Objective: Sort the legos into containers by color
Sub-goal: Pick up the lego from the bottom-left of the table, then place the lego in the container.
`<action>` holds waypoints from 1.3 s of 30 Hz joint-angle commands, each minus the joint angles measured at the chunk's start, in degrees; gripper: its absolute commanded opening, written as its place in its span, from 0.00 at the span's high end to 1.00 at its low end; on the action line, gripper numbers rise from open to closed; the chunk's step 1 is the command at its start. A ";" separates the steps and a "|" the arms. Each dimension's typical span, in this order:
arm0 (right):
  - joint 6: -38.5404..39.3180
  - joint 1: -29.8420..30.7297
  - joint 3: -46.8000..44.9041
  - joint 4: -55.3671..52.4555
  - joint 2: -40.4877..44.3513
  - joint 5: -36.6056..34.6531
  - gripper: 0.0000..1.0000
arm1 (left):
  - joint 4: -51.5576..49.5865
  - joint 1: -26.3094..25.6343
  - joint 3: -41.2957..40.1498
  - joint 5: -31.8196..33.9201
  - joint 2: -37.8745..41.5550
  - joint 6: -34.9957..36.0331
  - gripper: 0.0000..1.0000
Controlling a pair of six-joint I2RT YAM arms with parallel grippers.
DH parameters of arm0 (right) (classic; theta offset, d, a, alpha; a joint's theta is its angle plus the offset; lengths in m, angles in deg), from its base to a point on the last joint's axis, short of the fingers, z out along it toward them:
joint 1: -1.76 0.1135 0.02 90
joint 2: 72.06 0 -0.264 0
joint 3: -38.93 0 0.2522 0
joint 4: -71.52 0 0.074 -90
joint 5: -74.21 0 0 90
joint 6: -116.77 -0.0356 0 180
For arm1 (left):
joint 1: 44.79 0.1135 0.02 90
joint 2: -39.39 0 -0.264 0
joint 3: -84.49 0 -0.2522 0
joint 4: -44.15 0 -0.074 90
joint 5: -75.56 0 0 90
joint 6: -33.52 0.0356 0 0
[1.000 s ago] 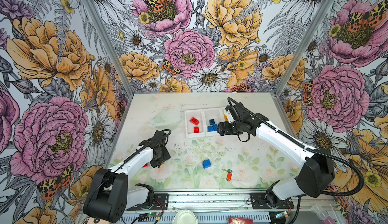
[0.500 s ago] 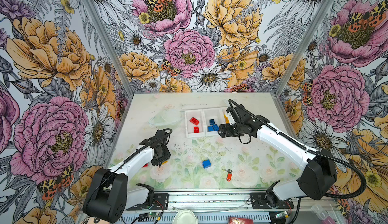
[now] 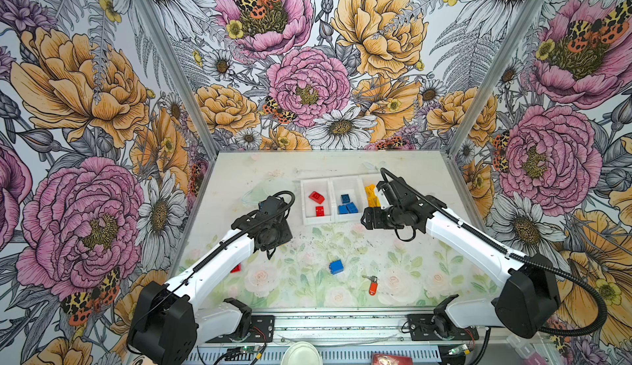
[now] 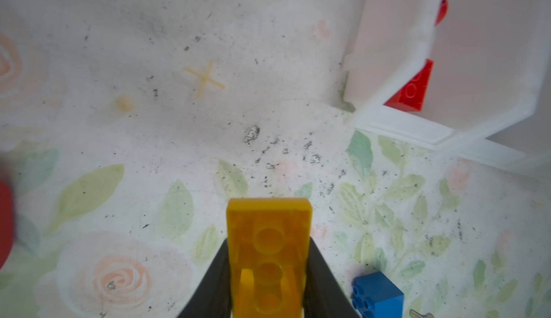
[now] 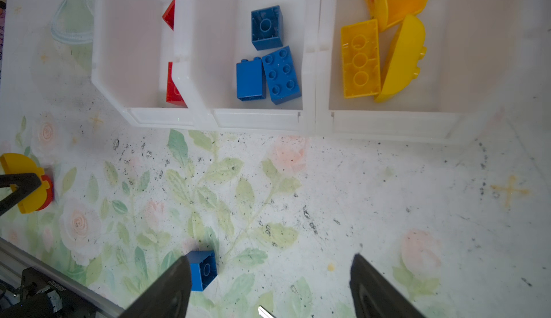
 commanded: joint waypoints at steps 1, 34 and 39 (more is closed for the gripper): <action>-2.32 -1.01 -2.52 2.27 2.86 0.59 0.15 | 0.31 -3.15 5.04 1.24 -2.19 0.13 0.75; -12.43 -13.88 -15.39 3.47 19.41 8.65 0.15 | 4.13 -15.40 49.92 -9.51 -39.93 9.78 0.78; -13.08 -16.14 -16.69 3.10 20.94 9.35 0.16 | 4.03 -16.00 58.37 -11.96 -46.68 10.77 0.78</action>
